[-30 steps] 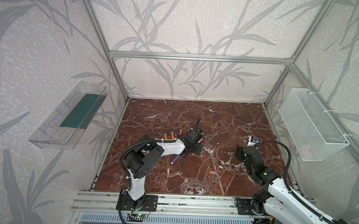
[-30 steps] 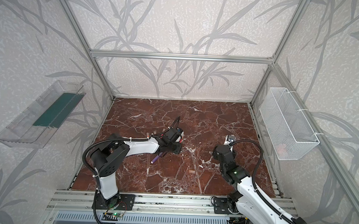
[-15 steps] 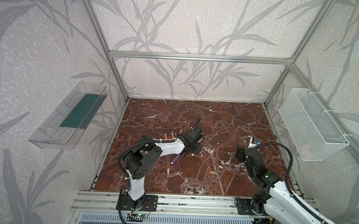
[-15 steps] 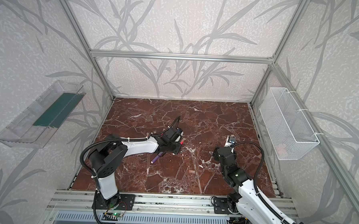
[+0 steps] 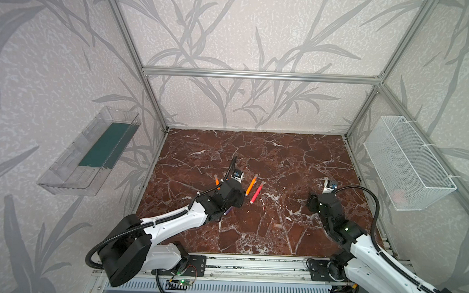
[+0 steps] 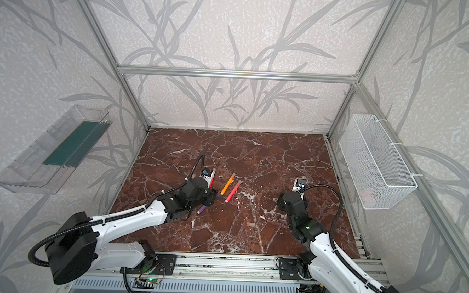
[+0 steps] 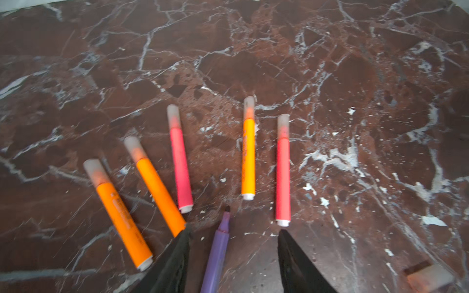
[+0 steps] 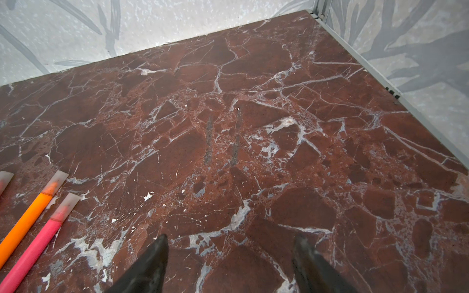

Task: Insert the pens into the pen caps
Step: 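Lower the left gripper onto the purple marker and close on it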

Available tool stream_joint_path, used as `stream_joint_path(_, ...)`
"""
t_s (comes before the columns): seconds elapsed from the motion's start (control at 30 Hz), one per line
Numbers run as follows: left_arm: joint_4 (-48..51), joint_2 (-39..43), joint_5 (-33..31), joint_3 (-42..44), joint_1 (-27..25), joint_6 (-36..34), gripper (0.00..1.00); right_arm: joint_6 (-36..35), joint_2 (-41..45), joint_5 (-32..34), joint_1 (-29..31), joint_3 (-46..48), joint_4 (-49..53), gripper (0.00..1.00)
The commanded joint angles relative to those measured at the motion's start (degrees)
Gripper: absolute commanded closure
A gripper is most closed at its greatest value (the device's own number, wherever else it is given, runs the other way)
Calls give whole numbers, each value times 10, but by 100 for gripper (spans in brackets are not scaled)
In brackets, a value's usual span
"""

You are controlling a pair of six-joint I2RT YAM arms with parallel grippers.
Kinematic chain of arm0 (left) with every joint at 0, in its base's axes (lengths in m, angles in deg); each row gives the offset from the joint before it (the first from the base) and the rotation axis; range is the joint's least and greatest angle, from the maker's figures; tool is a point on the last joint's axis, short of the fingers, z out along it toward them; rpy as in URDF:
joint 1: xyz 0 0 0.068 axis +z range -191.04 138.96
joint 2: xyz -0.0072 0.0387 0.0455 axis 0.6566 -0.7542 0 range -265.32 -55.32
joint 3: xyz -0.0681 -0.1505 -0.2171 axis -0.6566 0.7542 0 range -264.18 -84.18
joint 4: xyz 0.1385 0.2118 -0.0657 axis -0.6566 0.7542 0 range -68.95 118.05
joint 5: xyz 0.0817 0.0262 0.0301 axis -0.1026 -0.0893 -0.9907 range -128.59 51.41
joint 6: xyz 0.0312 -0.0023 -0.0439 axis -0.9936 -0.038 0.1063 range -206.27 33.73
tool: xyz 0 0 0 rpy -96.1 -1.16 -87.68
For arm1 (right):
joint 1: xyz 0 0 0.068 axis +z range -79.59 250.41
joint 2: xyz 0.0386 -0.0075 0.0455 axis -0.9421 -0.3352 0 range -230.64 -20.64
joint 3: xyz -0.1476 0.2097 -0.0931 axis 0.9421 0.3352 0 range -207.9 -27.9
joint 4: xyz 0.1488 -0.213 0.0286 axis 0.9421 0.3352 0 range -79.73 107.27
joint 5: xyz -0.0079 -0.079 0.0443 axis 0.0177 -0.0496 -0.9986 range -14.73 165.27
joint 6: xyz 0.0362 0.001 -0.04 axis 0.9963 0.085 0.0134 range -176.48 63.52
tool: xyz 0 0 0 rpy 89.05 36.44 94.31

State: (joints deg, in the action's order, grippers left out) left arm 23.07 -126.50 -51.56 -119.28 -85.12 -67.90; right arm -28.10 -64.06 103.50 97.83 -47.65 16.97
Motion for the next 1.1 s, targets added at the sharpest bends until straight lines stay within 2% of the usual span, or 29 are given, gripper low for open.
stream_joint_path(0.0, -11, 12, -48, 29, 4, 24, 42, -7, 3, -1, -2, -6, -3, 24)
stream_joint_path(0.33, -22, -20, -22, 59, 4, 59, 40, -8, 10, -5, -2, -4, 2, 24)
stream_joint_path(0.5, -3, -13, 22, 64, 3, 63, 40, -7, 5, -7, -2, -6, 3, 24)
stream_joint_path(0.6, -28, -20, 39, 84, 4, 66, 40, -7, 4, -7, -2, -6, 2, 24)
stream_joint_path(0.83, -24, -39, 37, 83, 3, 73, 40, -9, 3, -10, -2, -8, 4, 24)
stream_joint_path(1.07, -21, -58, 41, 73, 3, 72, 45, -9, 29, -11, -2, 3, 6, 24)
